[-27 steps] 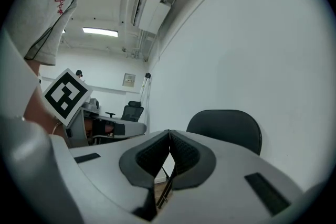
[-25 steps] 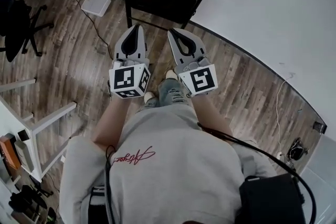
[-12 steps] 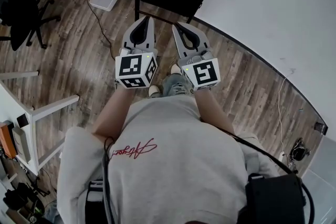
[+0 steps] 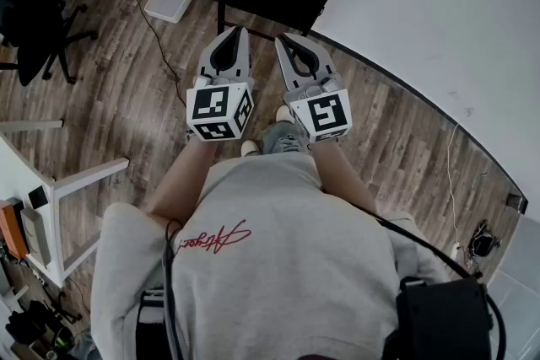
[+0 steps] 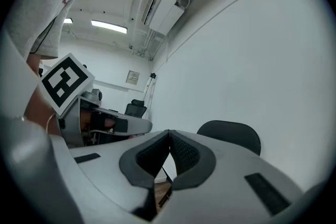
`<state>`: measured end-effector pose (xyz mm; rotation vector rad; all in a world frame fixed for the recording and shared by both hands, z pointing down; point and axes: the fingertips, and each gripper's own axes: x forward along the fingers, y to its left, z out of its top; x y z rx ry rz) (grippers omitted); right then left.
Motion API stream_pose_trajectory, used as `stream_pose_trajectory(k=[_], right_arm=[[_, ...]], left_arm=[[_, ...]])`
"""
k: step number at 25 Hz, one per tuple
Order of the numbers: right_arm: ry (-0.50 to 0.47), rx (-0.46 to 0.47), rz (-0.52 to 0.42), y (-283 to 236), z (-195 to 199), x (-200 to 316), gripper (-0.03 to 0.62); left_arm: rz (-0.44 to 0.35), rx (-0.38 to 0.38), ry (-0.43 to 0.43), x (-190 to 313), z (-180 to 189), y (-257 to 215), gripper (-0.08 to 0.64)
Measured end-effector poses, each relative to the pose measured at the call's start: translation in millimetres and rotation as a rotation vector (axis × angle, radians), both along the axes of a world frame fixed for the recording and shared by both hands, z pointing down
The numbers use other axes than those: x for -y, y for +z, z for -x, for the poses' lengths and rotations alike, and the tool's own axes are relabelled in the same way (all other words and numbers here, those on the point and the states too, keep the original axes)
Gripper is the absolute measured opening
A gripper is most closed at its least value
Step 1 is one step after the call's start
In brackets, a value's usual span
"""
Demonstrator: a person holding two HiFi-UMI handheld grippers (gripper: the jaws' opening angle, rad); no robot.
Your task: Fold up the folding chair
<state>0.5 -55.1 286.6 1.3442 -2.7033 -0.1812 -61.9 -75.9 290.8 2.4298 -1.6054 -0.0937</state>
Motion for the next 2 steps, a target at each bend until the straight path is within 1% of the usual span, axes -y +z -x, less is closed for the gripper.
stream_pose_trajectory(k=[2], right_arm=[[0.001,-0.007,-0.001,-1.7,1.8,0.7,0.017]], left_arm=[[0.004,-0.001,0.001,0.3,1.2,-1.2,0.017]])
